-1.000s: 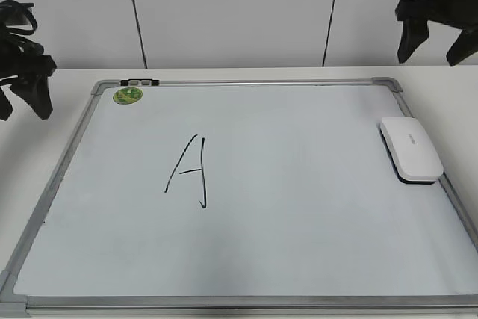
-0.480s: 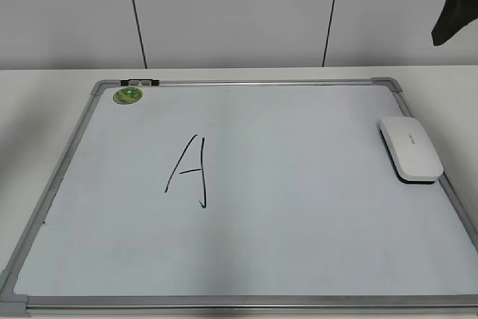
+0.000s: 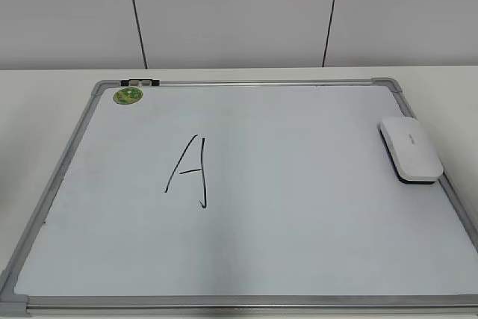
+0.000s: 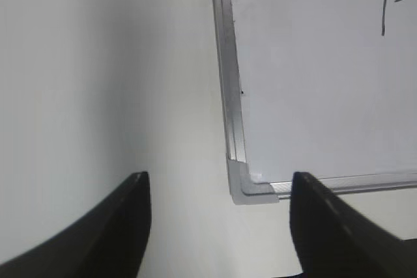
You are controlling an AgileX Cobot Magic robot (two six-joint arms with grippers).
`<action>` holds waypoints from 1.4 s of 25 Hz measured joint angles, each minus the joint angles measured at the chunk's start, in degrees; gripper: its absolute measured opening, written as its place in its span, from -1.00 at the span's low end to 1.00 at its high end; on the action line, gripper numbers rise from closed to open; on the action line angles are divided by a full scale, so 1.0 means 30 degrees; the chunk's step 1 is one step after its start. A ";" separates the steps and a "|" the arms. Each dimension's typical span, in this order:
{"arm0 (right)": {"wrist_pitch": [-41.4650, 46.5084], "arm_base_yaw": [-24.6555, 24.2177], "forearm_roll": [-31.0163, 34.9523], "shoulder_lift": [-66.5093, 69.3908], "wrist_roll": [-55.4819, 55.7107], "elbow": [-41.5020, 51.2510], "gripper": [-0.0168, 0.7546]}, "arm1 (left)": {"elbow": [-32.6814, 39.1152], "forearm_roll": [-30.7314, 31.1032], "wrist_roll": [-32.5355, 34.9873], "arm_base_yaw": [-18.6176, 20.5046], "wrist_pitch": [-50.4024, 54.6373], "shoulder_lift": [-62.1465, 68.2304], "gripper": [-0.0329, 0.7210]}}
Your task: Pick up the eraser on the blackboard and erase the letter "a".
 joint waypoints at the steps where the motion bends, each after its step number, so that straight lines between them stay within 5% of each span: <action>1: 0.0000 0.0000 0.0000 -0.0903 0.0000 0.1102 0.40 | 0.0820 0.0163 0.0000 -0.0328 -0.0174 -0.0751 0.40; 9: -0.0689 0.0000 -0.0065 -0.5932 -0.0366 0.6552 0.40 | 0.5482 0.0397 0.0000 -0.1299 -0.0443 -0.6099 0.40; 19: -0.1774 0.0000 -0.0065 -1.0057 -0.1804 1.2662 0.40 | 0.7276 0.0650 -0.0628 -0.2205 -0.0534 -0.9442 0.40; 35: -0.2165 0.1097 -0.1597 -1.1379 -0.2340 1.3771 0.39 | 0.8668 0.1280 -0.1789 -0.2620 -0.0071 -1.2134 0.26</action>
